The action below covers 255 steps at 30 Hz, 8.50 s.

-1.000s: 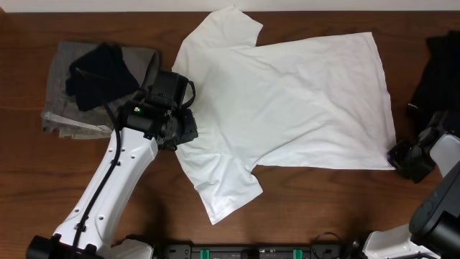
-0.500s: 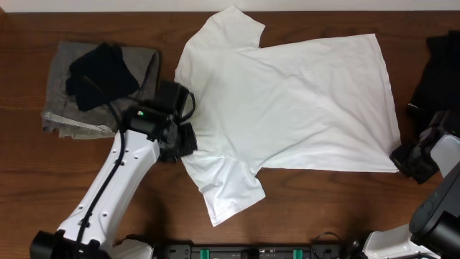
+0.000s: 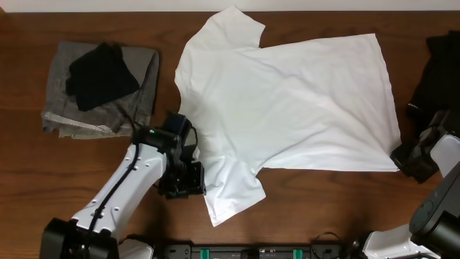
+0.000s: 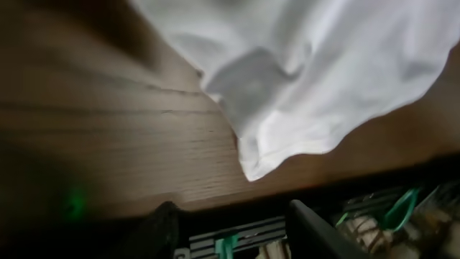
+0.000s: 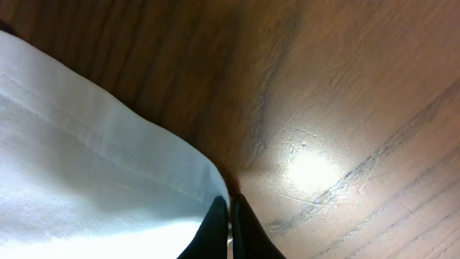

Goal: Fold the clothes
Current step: 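Move the left gripper down to the lower left hem and grasp it, then lift the hem with both grippers and fold it up toward the shoulders, then lay the folded hem down along the top edge and release both grippers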

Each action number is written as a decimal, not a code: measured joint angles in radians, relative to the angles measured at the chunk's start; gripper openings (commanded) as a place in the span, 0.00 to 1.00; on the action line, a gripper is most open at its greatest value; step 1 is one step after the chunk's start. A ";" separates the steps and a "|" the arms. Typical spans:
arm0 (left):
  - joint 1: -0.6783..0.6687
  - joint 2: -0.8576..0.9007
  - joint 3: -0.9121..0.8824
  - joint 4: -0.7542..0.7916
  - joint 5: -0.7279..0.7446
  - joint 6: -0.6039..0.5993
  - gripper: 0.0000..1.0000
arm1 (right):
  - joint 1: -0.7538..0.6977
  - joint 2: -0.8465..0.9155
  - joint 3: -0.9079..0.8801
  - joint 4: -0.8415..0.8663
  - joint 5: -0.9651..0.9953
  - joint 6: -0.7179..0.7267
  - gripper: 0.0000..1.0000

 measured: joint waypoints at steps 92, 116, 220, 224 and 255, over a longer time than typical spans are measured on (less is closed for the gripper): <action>-0.007 0.017 0.223 0.060 -0.061 -0.133 0.06 | 0.062 0.000 0.322 -0.303 -0.118 0.015 0.01; 0.119 0.016 0.292 0.380 -0.107 -0.096 0.06 | 0.170 0.011 0.366 -0.020 -0.117 0.038 0.01; 0.153 0.451 0.370 0.475 -0.290 -0.044 0.28 | 0.281 0.325 0.423 0.016 -0.102 -0.354 0.01; 0.153 0.467 0.370 0.475 -0.312 -0.044 0.28 | 0.270 0.325 0.432 -0.054 -0.085 -0.346 0.01; 0.177 0.426 0.378 0.369 -0.295 -0.044 0.16 | 0.219 0.319 0.452 -0.336 -0.005 -0.239 0.01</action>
